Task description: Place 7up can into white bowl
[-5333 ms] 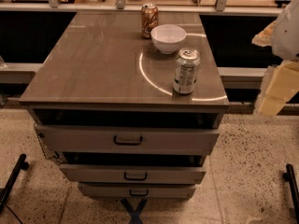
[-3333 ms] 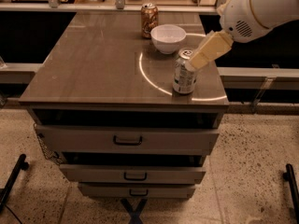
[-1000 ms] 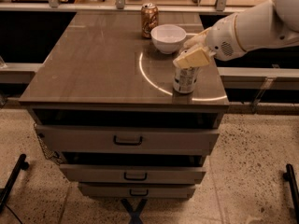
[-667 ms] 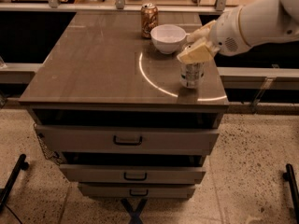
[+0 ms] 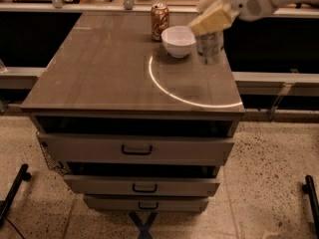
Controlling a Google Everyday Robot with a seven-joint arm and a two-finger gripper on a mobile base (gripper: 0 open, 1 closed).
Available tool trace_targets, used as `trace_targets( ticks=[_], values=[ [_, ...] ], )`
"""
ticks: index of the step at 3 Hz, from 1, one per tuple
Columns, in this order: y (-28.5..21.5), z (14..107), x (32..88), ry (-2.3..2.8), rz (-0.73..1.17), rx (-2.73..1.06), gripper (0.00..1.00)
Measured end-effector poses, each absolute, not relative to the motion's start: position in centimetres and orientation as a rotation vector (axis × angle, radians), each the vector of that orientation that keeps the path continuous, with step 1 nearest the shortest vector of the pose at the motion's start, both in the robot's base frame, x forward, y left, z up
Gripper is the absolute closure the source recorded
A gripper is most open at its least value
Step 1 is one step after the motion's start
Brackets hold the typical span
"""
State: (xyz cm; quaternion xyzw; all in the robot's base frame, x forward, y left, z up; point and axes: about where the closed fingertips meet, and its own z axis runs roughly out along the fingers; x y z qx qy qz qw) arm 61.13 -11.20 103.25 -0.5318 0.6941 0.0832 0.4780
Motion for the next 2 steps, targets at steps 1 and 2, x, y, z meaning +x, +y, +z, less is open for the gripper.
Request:
trace_targets(
  ticks=[1, 2],
  values=[
    [-10.3, 109.1, 63.4, 1.603, 0.231, -1.244, 1.00],
    [-8.1, 113.0, 66.5, 1.522, 0.353, -1.138, 1.00]
  ],
)
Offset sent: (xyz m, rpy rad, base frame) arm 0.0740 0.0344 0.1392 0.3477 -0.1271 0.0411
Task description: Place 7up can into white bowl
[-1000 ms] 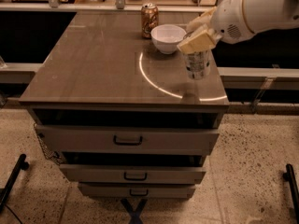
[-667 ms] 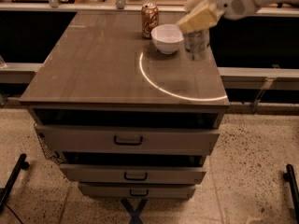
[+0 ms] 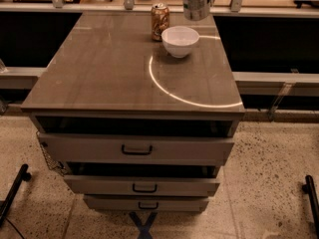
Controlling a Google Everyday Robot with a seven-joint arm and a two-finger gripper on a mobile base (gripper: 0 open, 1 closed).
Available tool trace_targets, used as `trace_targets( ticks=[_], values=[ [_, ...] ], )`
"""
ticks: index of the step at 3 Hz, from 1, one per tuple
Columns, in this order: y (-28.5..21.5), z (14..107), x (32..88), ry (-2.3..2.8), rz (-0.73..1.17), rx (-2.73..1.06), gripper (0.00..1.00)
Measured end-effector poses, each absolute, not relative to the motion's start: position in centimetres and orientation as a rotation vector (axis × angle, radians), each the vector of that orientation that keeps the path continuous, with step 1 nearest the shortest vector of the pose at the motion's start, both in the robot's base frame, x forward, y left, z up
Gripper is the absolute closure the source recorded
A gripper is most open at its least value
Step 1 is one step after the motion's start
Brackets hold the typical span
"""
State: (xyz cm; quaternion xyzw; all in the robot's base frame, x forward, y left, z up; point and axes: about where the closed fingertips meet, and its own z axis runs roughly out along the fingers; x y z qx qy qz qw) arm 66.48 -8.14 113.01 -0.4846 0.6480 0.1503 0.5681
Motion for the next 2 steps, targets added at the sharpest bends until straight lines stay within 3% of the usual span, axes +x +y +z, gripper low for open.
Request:
trace_targets(
  ticks=[2],
  values=[
    [-6.1, 112.3, 71.9, 1.549, 0.444, -0.972, 1.00]
  ],
)
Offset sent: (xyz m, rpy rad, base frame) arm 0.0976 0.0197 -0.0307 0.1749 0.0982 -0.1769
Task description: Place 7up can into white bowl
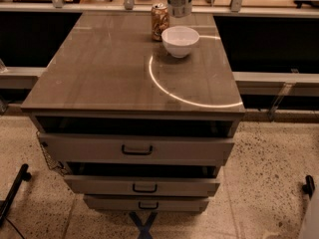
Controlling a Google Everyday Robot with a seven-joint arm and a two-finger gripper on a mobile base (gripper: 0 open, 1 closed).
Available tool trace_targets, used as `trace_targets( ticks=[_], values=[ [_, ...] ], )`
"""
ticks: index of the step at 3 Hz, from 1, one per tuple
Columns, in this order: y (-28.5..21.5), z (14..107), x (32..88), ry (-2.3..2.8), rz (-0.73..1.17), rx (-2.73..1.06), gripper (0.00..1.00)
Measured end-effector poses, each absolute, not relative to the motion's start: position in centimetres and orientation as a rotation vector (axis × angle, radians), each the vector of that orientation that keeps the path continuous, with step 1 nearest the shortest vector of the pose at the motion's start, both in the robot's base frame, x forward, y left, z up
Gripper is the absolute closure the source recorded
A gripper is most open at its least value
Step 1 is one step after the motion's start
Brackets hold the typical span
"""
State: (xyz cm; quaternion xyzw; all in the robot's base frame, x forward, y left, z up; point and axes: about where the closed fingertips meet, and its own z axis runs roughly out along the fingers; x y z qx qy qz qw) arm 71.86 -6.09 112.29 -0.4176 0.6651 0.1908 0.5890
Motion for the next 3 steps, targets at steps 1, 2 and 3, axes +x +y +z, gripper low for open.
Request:
trace_targets(
  ticks=[1, 2, 3],
  values=[
    [-5.9, 110.5, 75.0, 1.610, 0.403, -0.893, 1.00],
    [-5.9, 110.5, 75.0, 1.610, 0.403, -0.893, 1.00],
    [-6.0, 110.6, 76.2, 1.589, 0.389, -0.862, 1.00]
  ],
)
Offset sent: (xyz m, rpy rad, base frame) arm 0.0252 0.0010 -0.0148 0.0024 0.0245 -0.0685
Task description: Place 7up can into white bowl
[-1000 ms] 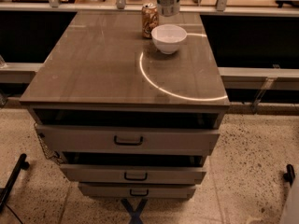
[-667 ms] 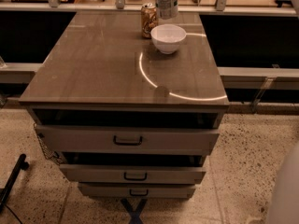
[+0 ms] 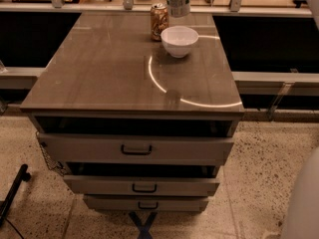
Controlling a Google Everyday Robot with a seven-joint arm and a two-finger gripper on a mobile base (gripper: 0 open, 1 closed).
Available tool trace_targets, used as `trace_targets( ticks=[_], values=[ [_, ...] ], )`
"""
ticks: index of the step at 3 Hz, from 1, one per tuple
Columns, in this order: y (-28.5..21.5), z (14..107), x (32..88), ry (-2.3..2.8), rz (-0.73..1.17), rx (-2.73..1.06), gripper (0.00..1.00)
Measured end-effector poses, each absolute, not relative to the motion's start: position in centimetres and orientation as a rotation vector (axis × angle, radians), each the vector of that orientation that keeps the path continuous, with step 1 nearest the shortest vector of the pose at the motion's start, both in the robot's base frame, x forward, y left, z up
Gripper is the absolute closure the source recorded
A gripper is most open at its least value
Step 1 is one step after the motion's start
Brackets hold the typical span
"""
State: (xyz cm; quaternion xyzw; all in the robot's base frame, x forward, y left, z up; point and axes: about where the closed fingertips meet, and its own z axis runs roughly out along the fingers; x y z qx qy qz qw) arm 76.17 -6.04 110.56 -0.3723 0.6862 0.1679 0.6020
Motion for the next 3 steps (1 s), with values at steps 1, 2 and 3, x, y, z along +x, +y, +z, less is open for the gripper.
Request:
trace_targets(
  ticks=[1, 2, 3],
  values=[
    [-7.6, 109.2, 80.0, 1.564, 0.367, -0.721, 1.00],
    [-8.1, 107.7, 81.6, 1.573, 0.375, -0.645, 1.00],
    [-9.1, 105.9, 82.3, 1.621, 0.374, -0.607, 1.00]
  ],
)
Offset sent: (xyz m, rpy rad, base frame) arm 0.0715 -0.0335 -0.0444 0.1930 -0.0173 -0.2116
